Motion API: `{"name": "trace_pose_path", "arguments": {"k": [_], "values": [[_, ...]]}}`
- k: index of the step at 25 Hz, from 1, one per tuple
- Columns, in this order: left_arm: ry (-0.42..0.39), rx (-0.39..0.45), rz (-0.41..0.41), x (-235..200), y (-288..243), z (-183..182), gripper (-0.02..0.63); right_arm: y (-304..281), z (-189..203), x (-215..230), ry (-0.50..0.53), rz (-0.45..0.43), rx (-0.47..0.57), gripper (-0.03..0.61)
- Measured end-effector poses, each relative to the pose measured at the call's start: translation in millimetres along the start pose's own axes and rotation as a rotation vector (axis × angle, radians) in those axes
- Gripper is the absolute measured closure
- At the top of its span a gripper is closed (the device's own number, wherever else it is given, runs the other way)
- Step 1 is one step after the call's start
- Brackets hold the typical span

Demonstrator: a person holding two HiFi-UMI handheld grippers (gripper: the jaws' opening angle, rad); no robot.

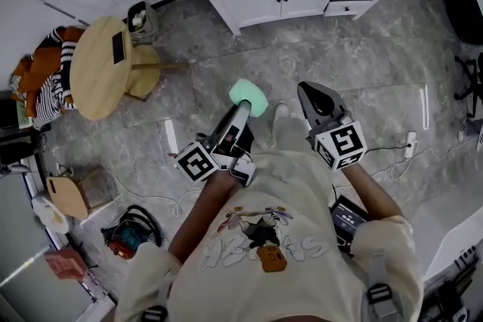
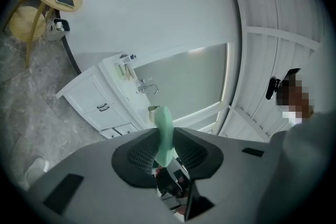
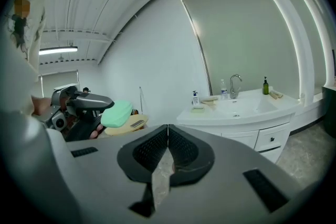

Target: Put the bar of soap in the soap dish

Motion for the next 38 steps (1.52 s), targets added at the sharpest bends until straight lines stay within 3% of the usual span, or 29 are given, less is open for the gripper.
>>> {"name": "trace_pose_path", "arguments": {"k": [9,22,26,30,34,38], "values": [[0.032,0.058,-0.036,-5,-51,-22,0.508,-20,-16,47,0.006,-0.057,-0.006,0.571],[0.056,0.13,-0.023,-37,-111,-109,0.508,-103,-53,95,0.059,-0.066,-0.03,0.571],[0.072,0.108,-0.025,-55,-140,-154,0.508,-150,-74,110,0.074,-0.051,-0.039,0.571],[0.087,0.059,-0.02,-70,-174,-207,0.508,-208,-103,118,0.168,-0.064,-0.056,0.571],[0.108,0.012,-0.021,-85,-201,-256,0.508,-263,-123,125,0.125,-0.063,-0.073,0.571],[0.049,-0.057,-0.034,-104,-221,-305,0.508,-313,-145,130,0.122,-0.047,-0.086,0.571]]}}
Point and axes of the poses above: the fingertips, and each gripper's own axes: y backward along the fingers, x to its right, z out of its underside, the point moved 3 cm from there along y, backward along the fingers, and after that the axes turned 3 degrees about -z, right-handed, at the moved point
